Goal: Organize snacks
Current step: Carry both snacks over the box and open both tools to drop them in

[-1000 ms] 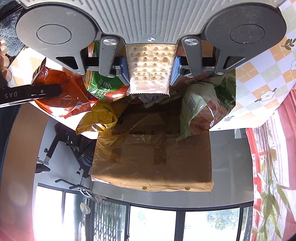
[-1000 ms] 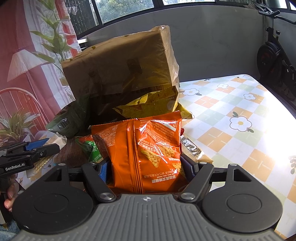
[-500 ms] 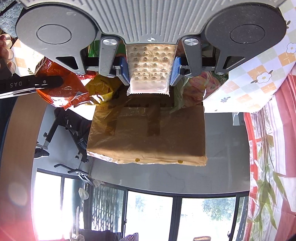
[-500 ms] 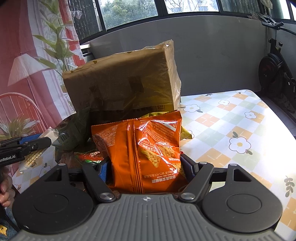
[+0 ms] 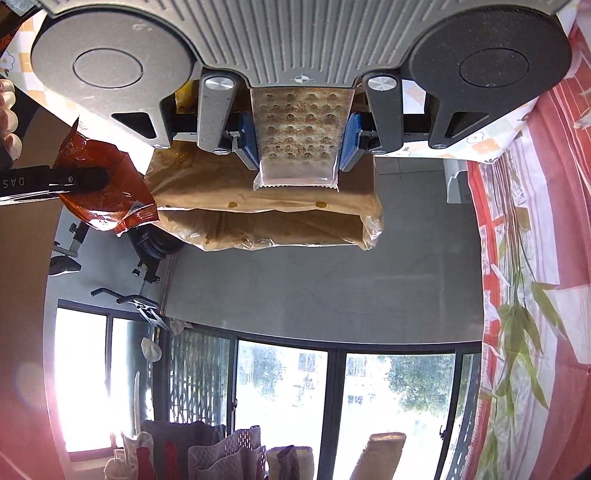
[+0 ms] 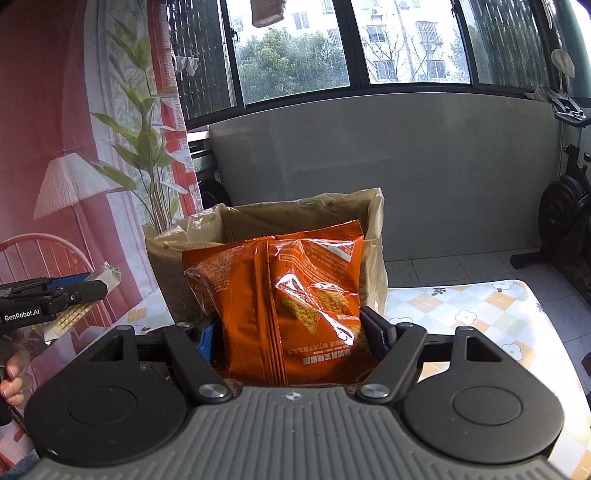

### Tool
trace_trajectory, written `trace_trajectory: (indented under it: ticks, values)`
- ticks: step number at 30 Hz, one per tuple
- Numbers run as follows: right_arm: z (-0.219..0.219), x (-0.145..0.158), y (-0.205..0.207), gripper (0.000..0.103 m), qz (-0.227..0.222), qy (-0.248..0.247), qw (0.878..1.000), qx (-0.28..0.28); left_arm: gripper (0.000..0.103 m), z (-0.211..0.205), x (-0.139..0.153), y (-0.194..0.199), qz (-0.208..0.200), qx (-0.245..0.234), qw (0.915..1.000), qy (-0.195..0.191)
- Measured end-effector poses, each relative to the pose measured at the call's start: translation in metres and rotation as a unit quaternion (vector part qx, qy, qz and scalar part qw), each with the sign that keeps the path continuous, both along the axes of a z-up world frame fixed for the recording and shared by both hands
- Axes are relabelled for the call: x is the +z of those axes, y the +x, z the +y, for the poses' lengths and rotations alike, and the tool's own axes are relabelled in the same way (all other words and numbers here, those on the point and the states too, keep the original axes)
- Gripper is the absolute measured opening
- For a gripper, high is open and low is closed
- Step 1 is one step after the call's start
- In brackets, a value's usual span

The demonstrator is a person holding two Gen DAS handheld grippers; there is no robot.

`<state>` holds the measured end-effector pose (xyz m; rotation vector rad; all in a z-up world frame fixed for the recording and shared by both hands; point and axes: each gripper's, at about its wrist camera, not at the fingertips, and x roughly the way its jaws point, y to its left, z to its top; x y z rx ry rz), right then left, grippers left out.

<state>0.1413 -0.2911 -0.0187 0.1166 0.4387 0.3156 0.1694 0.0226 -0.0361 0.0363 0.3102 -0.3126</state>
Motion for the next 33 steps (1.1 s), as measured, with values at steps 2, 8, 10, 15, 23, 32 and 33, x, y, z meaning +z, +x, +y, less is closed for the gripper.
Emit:
trace_trajectory:
  ticks: [2, 8, 10, 15, 23, 32, 33]
  values:
    - [0.003, 0.009, 0.006, 0.075, -0.005, -0.002, 1.000, 0.007, 0.049, -0.002, 0.008, 0.002, -0.007, 0.002, 1.0000, 0.005]
    - [0.010, 0.025, 0.022, 0.075, -0.010, -0.012, 1.000, 0.024, 0.049, -0.005, 0.028, 0.010, -0.019, 0.003, 0.9997, 0.014]
    - [0.014, 0.029, 0.026, 0.075, -0.013, -0.018, 0.999, 0.026, 0.049, -0.006, 0.031, 0.011, -0.023, 0.004, 0.9996, 0.015]
    - [0.015, 0.036, 0.037, 0.075, -0.015, -0.021, 0.999, 0.030, 0.049, -0.005, 0.042, 0.022, -0.026, 0.003, 0.9995, 0.016]
    - [0.015, 0.053, 0.065, 0.075, -0.021, -0.014, 0.999, 0.031, 0.049, -0.008, 0.065, 0.044, -0.031, 0.000, 0.9992, 0.026]
    - [0.014, 0.072, 0.109, 0.075, -0.039, -0.025, 0.999, 0.028, 0.049, -0.014, 0.081, 0.088, -0.024, 0.003, 0.9994, 0.024]
    - [0.014, 0.071, 0.116, 0.075, -0.037, -0.025, 0.999, 0.028, 0.049, -0.015, 0.080, 0.093, -0.022, 0.005, 0.9995, 0.021]
